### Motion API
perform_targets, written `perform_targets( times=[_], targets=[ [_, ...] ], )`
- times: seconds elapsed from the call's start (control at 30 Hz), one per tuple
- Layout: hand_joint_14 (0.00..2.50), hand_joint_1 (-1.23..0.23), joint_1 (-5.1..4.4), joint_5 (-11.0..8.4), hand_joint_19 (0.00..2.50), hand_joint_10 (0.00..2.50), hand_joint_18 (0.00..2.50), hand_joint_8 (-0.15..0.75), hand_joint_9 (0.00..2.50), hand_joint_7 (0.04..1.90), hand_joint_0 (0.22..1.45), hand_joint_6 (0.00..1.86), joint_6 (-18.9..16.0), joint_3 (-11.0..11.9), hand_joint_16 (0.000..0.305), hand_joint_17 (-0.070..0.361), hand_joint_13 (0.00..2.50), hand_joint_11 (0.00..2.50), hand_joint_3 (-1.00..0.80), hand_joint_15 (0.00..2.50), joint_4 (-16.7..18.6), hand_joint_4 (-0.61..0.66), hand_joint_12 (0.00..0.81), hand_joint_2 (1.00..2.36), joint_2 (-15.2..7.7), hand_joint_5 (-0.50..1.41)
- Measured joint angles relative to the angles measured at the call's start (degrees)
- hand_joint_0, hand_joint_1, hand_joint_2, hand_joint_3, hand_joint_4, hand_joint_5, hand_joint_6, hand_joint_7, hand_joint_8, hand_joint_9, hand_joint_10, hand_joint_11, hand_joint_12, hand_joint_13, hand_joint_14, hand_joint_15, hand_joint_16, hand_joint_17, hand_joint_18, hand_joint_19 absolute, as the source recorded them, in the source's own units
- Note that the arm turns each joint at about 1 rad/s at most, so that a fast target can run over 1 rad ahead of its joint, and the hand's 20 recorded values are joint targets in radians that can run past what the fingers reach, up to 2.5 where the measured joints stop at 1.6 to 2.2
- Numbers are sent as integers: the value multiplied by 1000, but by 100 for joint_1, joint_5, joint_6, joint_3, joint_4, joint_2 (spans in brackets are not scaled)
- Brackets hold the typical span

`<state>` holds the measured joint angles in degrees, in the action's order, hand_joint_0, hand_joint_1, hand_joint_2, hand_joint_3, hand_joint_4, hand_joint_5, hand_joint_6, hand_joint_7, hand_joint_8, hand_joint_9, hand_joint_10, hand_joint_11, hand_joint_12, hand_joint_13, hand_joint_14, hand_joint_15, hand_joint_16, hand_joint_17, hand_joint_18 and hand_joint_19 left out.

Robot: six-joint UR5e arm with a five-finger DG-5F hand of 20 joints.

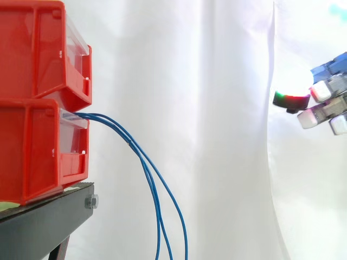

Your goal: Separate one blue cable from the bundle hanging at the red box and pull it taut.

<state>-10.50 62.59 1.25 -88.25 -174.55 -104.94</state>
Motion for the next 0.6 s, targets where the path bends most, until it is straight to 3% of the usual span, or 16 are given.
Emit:
perform_targets(
  times=[0.23, 0.37, 0.6],
  targets=[
    [12, -551, 63, 9, 552, 11, 581, 345, 768, 876, 598, 503, 76, 0, 46, 104, 644, 469, -432, 368, 255, 329, 364, 1006, -261, -177],
    [13, -557, 102, 31, 540, 11, 583, 344, 765, 885, 602, 503, 80, 0, 46, 104, 632, 490, -426, 376, 424, 325, 367, 1006, -299, -177],
    [14, -559, 76, 130, 540, 11, 568, 341, 762, 889, 603, 502, 113, 6, 46, 104, 619, 499, -429, 371, 651, 323, 365, 1006, -340, -177]
  ],
)
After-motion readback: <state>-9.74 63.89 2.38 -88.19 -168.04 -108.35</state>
